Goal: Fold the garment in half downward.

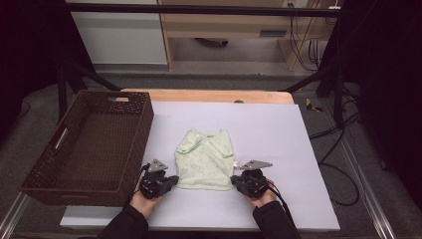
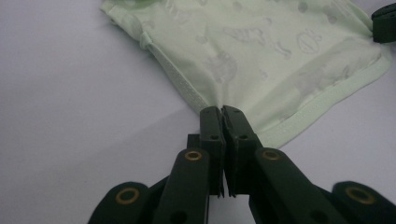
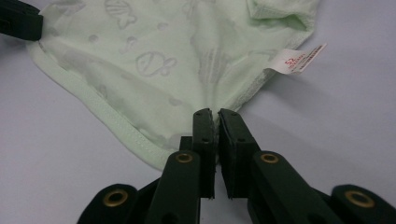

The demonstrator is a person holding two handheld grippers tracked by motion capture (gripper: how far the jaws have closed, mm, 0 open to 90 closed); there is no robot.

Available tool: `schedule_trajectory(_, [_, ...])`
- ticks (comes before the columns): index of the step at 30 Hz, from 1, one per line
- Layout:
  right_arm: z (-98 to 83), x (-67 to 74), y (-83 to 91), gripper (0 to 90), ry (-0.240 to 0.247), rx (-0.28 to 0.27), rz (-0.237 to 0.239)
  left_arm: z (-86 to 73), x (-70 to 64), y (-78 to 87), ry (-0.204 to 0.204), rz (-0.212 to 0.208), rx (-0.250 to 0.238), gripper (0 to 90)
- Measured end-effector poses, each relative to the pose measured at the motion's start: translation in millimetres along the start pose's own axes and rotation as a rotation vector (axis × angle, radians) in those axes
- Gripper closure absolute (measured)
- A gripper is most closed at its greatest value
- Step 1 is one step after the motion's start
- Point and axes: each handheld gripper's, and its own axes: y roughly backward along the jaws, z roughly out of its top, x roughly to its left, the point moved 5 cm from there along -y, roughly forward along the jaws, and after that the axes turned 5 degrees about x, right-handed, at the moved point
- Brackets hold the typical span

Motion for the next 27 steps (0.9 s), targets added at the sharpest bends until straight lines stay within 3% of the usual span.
schedule_trajectory(9, [1.8,4.9,17.6,87.6,-0.019,-0.015,0.054,-5.3,-7.6,16.6,0.012,-0.008,0.018,86.8])
schedule_trajectory(14, [-5.1,6.2,17.7,87.6,-0.005,0.043,0.066,-10.6,-13.3,17.0,-0.004,-0.015,0.041,86.4])
schedule_trajectory(19, [-10.1,6.4,20.7,87.1,-0.005,0.053,0.065,-12.5,-15.6,18.5,-0.018,-0.02,0.04,84.9])
schedule_trajectory(22, [-12.8,5.4,18.0,80.1,0.008,0.068,0.046,-13.0,-14.3,16.7,-0.039,-0.01,0.036,79.1])
schedule_trajectory(25, [-12.0,2.6,18.7,62.4,0.017,0.046,0.031,-9.8,-11.9,18.4,-0.054,-0.028,-0.013,69.0])
schedule_trajectory(26, [-9.4,0.1,21.4,48.1,0.004,0.003,0.039,-8.7,-11.2,19.0,-0.059,-0.037,-0.026,59.4])
schedule_trajectory(27, [-9.4,0.1,21.4,48.1,0.004,0.003,0.039,-7.5,-10.2,19.3,-0.061,-0.046,-0.044,59.4])
